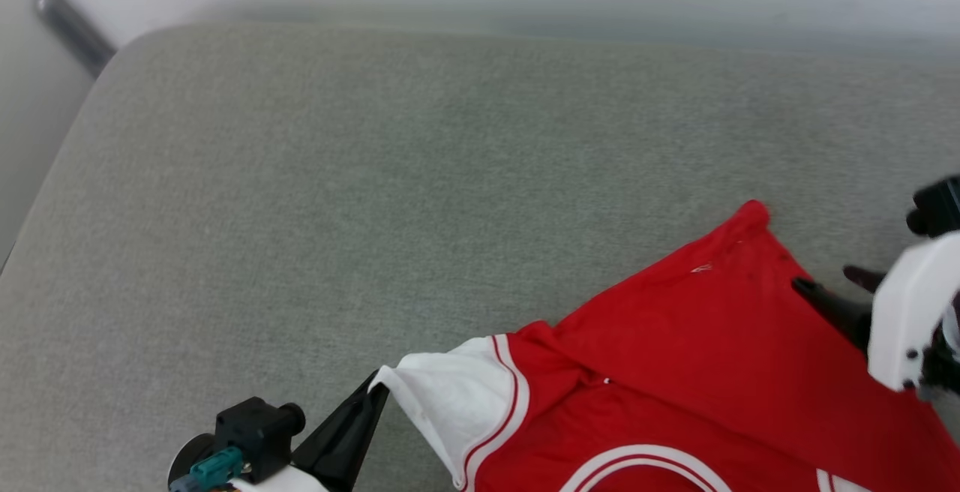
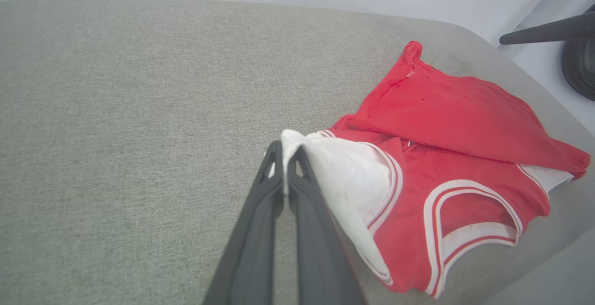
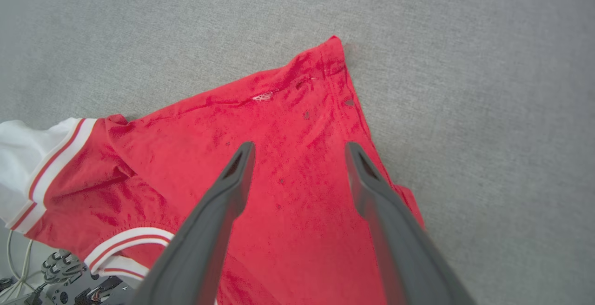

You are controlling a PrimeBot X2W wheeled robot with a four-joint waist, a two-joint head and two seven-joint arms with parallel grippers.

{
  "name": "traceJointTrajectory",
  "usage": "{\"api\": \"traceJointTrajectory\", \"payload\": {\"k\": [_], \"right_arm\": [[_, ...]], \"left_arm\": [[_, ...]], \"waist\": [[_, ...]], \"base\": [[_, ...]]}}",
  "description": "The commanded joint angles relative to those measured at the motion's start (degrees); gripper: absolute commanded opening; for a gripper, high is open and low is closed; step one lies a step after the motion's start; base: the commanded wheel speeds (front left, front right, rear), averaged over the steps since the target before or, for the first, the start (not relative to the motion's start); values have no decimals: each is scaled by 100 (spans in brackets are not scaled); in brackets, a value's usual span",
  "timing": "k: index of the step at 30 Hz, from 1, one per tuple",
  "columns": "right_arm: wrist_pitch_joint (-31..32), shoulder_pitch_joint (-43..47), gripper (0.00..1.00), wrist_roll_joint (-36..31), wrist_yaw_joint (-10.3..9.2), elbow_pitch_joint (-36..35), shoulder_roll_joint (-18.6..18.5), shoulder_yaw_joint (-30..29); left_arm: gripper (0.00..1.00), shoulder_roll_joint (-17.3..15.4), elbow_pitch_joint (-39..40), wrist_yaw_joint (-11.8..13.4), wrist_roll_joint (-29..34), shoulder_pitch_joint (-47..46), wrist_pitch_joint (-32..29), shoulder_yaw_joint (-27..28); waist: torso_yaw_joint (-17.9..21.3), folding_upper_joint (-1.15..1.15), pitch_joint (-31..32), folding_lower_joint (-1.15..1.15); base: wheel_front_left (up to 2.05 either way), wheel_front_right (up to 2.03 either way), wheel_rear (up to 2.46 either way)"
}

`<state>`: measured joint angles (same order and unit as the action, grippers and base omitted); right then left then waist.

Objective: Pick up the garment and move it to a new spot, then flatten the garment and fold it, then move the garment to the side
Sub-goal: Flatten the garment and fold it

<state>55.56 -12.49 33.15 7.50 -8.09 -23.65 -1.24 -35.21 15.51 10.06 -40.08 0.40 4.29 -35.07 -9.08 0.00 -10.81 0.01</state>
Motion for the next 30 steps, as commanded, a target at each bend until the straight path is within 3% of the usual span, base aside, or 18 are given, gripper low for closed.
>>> {"api": "traceJointTrajectory", "payload": {"k": [1, 12, 28, 29, 30], "right_arm": [[146, -329, 100, 15, -2, 122, 102, 78], [561, -1686, 100, -637, -2, 1415, -297, 723], [390, -1789, 100, -871, -5, 2887, -419, 1042], [401, -1758, 98, -856, -5, 2931, -421, 1068], [425, -1713, 75, -836, -5, 2963, -421, 1107]], "left_arm": [[0, 64, -4, -52, 46, -143, 6, -32], [0, 411, -118, -290, 190, -657, 20, -296], [0, 630, -360, -394, 165, -826, 132, -431], [0, 630, -366, -392, 164, -832, 140, -430], [0, 629, -372, -392, 161, -837, 145, -430]], "waist": [[-278, 0, -275, -1], [-1042, 0, -943, -1], [-1441, 0, -1209, -1], [-1440, 0, -1212, -1], [-1437, 0, -1213, -1]], "base": [[0, 0, 0], [0, 0, 0], [0, 0, 0], [0, 0, 0], [0, 0, 0]]}}
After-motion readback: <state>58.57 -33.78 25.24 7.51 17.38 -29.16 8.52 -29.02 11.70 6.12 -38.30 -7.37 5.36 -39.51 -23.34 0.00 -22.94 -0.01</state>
